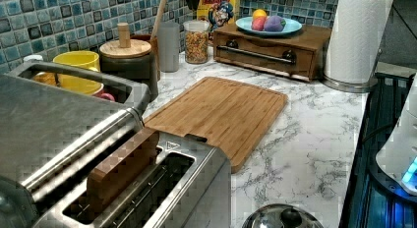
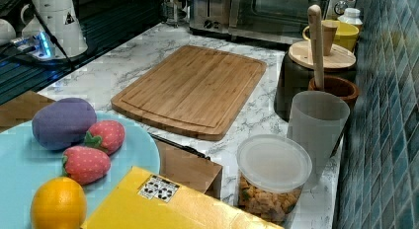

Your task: Turn on the toaster.

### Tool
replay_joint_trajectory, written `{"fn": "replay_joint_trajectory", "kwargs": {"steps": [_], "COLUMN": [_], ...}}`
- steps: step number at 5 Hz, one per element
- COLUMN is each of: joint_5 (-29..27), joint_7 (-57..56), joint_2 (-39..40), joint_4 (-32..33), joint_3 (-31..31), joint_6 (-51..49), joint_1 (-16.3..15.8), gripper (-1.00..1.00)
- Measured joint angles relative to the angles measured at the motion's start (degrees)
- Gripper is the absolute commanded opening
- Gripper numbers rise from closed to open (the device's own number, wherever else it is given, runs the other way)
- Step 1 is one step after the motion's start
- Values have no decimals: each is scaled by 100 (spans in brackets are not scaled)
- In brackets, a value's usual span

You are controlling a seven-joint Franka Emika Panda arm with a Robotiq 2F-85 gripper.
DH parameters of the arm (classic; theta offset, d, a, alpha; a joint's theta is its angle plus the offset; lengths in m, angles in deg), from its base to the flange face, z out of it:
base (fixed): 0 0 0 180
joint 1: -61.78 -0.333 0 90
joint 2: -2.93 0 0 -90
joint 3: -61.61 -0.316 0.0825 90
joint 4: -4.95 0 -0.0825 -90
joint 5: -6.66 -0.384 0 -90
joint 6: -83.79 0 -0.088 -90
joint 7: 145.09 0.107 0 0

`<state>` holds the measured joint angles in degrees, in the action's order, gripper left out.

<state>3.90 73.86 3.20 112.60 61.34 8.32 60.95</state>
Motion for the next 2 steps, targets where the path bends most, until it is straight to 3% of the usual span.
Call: {"fn": "replay_joint_trajectory", "kwargs": {"steps": [2], "joint_5": [-239], "joint_7": [-16], "joint_2": [47], "joint_4": [134], "joint_3": [-12], "joint_6": [373], "joint_1": [-3], "gripper": [-100]}}
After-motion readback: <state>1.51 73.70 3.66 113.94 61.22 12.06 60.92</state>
